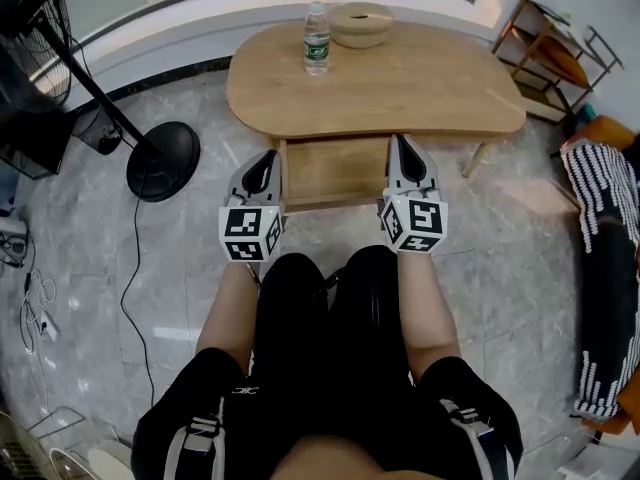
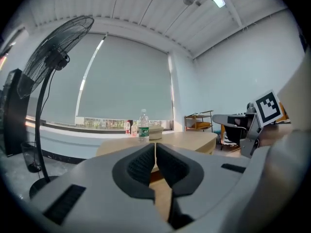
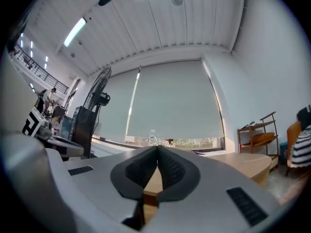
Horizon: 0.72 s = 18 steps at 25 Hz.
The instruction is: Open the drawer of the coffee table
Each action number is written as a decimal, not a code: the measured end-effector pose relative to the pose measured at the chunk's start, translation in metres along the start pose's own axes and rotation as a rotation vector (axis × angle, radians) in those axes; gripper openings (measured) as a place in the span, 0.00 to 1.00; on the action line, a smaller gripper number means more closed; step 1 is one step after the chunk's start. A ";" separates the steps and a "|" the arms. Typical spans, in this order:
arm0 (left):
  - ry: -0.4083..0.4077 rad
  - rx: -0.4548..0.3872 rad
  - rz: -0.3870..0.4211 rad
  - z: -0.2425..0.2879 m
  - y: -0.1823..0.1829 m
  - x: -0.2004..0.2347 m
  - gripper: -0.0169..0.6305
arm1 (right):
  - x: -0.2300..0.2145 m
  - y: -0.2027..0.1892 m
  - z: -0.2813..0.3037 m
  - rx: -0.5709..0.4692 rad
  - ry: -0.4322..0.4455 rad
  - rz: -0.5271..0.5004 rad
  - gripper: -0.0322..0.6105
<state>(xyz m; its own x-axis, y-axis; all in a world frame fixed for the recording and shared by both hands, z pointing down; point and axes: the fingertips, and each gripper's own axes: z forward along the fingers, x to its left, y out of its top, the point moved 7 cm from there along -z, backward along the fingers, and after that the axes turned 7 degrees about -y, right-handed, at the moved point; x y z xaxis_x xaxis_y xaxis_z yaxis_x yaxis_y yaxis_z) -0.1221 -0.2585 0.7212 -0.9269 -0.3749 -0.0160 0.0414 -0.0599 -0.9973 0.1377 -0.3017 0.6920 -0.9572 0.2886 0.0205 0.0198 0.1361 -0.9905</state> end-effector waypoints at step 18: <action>0.042 0.124 -0.053 0.091 0.096 0.001 0.06 | 0.016 0.071 0.104 0.116 0.206 0.058 0.07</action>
<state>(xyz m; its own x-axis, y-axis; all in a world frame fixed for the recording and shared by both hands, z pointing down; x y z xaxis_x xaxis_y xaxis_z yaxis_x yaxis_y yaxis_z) -0.0851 -0.3484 0.6315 -0.9436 -0.3297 0.0309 0.0355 -0.1935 -0.9805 0.0934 -0.3860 0.6078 -0.8761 0.4816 -0.0215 0.0284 0.0071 -0.9996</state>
